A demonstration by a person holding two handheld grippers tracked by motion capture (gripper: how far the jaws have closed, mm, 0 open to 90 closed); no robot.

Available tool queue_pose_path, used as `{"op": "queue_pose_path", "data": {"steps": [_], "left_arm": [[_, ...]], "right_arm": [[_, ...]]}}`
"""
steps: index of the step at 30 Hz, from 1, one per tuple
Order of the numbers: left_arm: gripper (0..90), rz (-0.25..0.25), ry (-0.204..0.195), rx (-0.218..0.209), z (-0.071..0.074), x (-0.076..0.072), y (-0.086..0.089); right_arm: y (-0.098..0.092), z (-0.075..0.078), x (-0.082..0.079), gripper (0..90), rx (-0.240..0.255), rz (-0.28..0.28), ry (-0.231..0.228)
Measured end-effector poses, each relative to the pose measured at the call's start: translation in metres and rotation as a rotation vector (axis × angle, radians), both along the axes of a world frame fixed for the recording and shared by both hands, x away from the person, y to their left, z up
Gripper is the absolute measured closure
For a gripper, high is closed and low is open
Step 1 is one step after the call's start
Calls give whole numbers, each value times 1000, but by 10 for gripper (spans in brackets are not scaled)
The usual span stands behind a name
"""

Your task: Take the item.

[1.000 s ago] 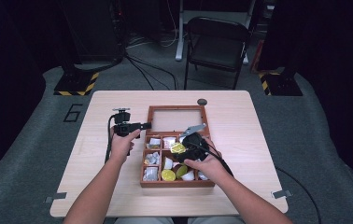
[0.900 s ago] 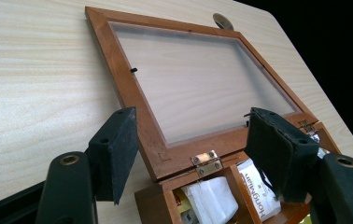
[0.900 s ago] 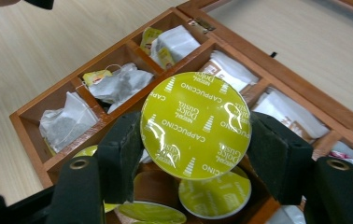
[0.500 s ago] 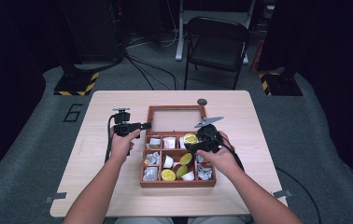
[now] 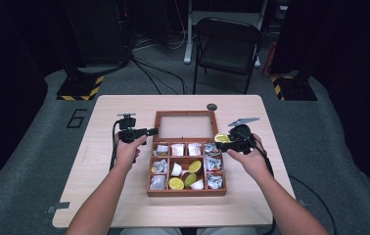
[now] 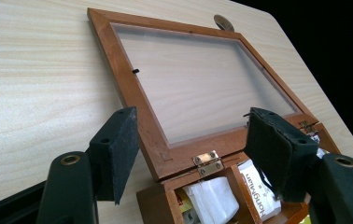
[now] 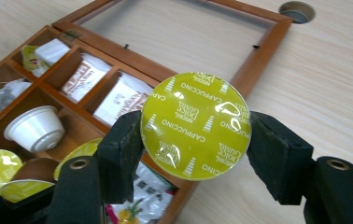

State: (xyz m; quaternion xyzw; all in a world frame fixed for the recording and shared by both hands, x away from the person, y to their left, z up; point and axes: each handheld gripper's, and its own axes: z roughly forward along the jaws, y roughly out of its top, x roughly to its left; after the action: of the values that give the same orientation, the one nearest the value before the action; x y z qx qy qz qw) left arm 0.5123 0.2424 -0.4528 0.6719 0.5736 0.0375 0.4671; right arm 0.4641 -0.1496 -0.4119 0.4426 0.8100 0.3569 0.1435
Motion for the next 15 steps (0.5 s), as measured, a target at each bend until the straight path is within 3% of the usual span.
{"op": "queue_pose_path", "data": {"steps": [5, 15], "left_arm": [[344, 2, -8, 0, 0, 0, 1], [344, 3, -7, 2, 0, 0, 1]], "right_arm": [[-13, 0, 3, 371, 10, -38, 4], [-40, -9, 10, 371, -22, -126, -8]]}}
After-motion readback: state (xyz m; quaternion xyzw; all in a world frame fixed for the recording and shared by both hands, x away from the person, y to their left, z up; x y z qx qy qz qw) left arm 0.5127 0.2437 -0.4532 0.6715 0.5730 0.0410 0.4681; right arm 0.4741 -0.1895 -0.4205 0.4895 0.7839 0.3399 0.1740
